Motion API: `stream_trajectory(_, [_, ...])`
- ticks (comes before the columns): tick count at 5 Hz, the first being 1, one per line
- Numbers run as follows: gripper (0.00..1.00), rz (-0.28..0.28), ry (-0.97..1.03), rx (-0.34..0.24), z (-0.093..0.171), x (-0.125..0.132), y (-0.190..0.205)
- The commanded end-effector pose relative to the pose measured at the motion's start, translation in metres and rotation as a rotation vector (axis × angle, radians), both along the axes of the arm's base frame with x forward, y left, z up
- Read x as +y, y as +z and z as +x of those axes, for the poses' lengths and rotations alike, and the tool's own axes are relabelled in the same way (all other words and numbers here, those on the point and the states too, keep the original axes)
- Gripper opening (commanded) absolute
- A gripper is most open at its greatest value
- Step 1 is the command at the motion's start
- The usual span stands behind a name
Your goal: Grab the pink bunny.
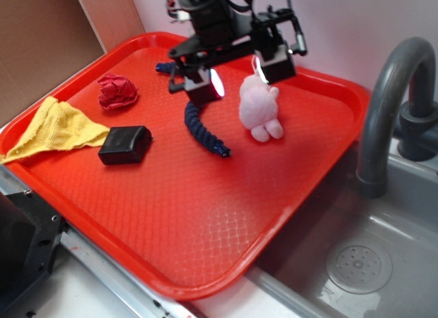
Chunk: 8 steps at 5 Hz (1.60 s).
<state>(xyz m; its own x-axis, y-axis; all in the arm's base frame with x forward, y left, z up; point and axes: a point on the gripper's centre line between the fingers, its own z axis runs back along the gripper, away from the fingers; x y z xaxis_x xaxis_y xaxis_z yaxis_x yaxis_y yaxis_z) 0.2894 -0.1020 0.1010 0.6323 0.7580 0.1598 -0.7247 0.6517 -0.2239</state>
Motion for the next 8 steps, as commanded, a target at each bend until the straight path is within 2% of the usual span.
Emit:
stream_trajectory(1, [1.00,0.030,0.009,-0.016,0.026,-0.010,-0.013])
stream_trajectory(2, [1.00,0.053,0.006,0.001,0.031,-0.007,-0.025])
stream_trajectory(3, [1.00,0.079,0.036,0.023,0.054,0.029,-0.032])
stream_trajectory(4, [0.96,0.096,0.046,0.027,0.045,0.018,-0.038])
stream_trajectory(5, [0.00,0.109,0.051,0.026,0.035,0.013,-0.041])
stream_trajectory(6, [0.00,0.116,0.037,0.028,0.028,0.011,-0.036])
stream_trajectory(7, [0.00,0.096,0.031,0.018,0.012,0.019,0.010])
stream_trajectory(8, [0.00,0.052,-0.041,0.069,-0.008,0.037,0.060])
